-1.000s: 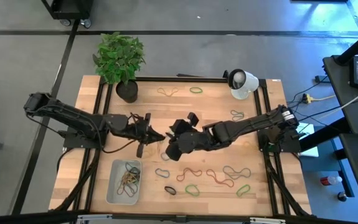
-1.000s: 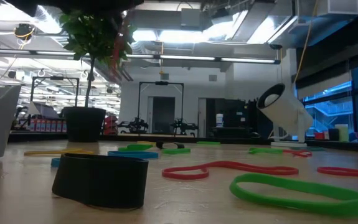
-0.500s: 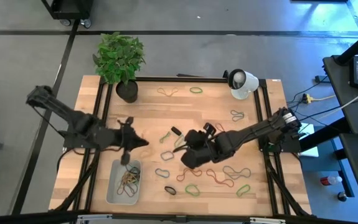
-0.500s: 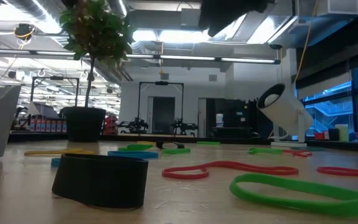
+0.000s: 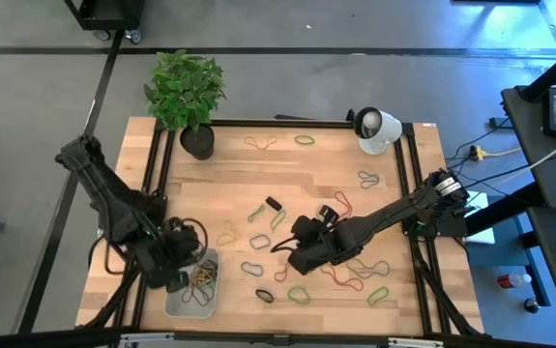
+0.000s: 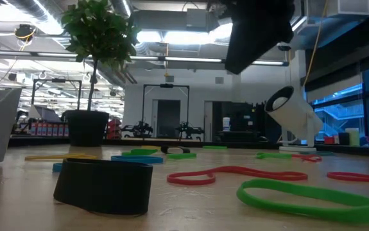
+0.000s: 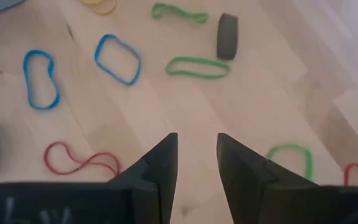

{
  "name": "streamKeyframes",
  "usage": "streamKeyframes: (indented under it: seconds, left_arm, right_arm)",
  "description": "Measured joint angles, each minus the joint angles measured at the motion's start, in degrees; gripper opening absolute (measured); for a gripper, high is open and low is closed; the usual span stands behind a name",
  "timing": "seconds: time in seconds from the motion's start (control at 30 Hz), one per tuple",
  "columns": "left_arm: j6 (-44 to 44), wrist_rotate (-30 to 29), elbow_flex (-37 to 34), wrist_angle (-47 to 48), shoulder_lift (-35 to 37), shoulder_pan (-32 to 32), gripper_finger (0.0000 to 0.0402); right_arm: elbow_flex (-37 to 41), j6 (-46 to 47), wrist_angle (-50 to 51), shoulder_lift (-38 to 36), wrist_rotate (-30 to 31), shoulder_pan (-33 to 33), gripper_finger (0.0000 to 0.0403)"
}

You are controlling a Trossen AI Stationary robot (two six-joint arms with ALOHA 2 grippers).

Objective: Pick and place rubber bands into bin
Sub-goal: Put the red rubber band into the bin

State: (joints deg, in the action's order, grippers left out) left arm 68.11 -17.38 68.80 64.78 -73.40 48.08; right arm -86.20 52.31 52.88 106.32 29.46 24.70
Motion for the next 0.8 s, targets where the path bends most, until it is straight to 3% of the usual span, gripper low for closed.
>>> streamKeyframes:
  seconds: [0.13, 0.4, 0.63, 0.8]
  left_arm:
    - [6.6, 3.6, 0.0, 3.3, -4.8, 1.0, 0.0003]
    - [10.1, 9.0, 0.0, 7.1, -12.8, 1.4, 0.0003]
    - [10.2, 8.9, 0.0, 5.9, -17.2, 1.8, 0.001]
    - [11.1, 8.3, 0.0, 3.8, -18.3, 1.8, 0.0036]
  right_arm:
    - [0.6, -0.2, -0.9, 0.0, -0.2, 0.7, 0.0114]
    - [0.6, -1.4, -1.8, 0.0, -0.2, 1.9, 0.0113]
    - [0.6, -1.6, -2.6, 0.0, -0.7, 3.4, 0.0113]
    - [0.6, -1.6, -2.6, 0.0, -0.6, 4.6, 0.0113]
